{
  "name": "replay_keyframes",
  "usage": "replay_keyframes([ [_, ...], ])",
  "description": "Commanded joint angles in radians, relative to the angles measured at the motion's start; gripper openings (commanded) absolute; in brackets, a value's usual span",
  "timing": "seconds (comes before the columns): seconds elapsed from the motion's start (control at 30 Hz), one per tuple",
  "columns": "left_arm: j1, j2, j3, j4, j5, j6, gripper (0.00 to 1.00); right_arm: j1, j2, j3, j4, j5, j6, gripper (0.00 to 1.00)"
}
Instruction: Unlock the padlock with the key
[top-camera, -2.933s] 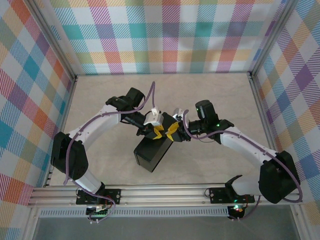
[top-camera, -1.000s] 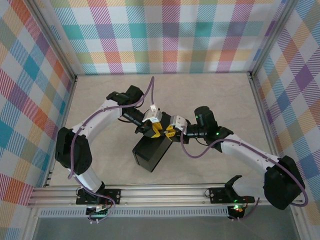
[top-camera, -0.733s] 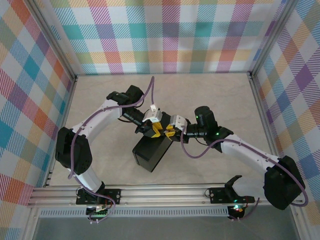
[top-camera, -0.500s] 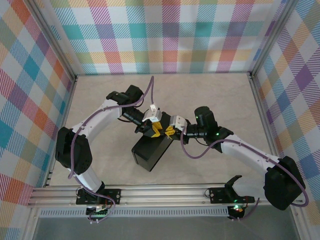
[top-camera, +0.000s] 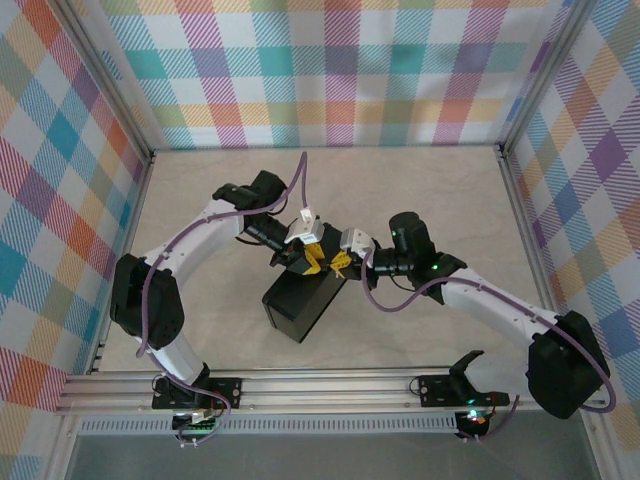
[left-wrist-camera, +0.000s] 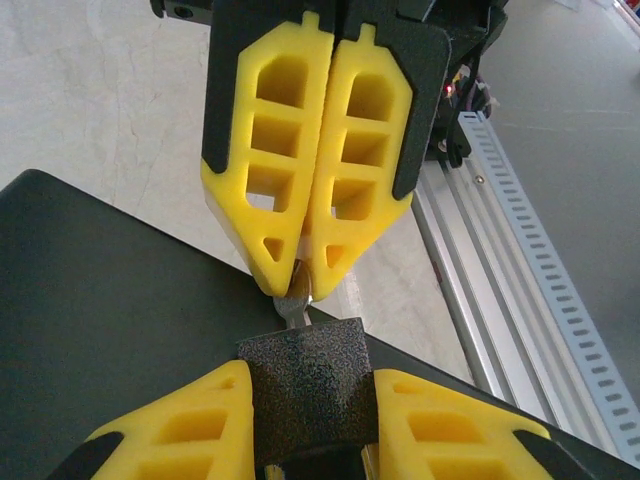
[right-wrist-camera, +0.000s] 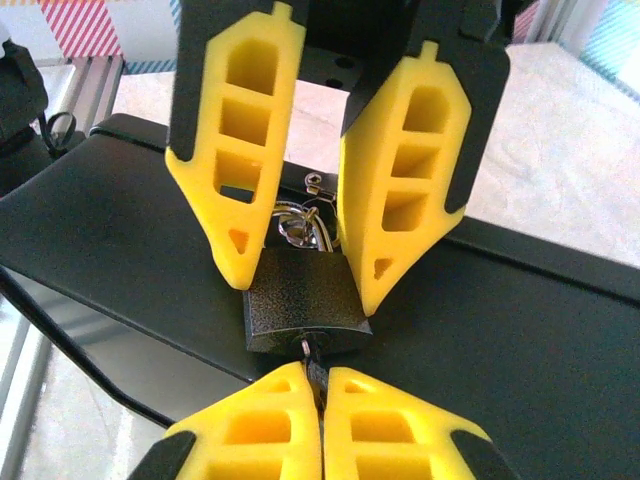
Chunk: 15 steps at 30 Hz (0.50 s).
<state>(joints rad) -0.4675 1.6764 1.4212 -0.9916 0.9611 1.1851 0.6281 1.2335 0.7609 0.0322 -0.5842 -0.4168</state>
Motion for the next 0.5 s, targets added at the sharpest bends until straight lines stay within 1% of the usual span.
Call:
replay_keyframes([
  [0.0, 0.009, -0.02, -0.026, 0.083, 0.013, -0.022, 0.16, 0.025, 0.033, 0.083, -0.006, -0.063, 0.146, 0.0],
  [0.2, 0.006, -0.032, -0.037, 0.094, 0.003, -0.028, 0.16, 0.026, 0.058, 0.17, -0.128, -0.119, 0.412, 0.0],
  [0.47, 0.006, -0.044, -0.07, 0.128, -0.026, -0.047, 0.16, 0.025, 0.078, 0.198, -0.207, -0.145, 0.599, 0.0],
])
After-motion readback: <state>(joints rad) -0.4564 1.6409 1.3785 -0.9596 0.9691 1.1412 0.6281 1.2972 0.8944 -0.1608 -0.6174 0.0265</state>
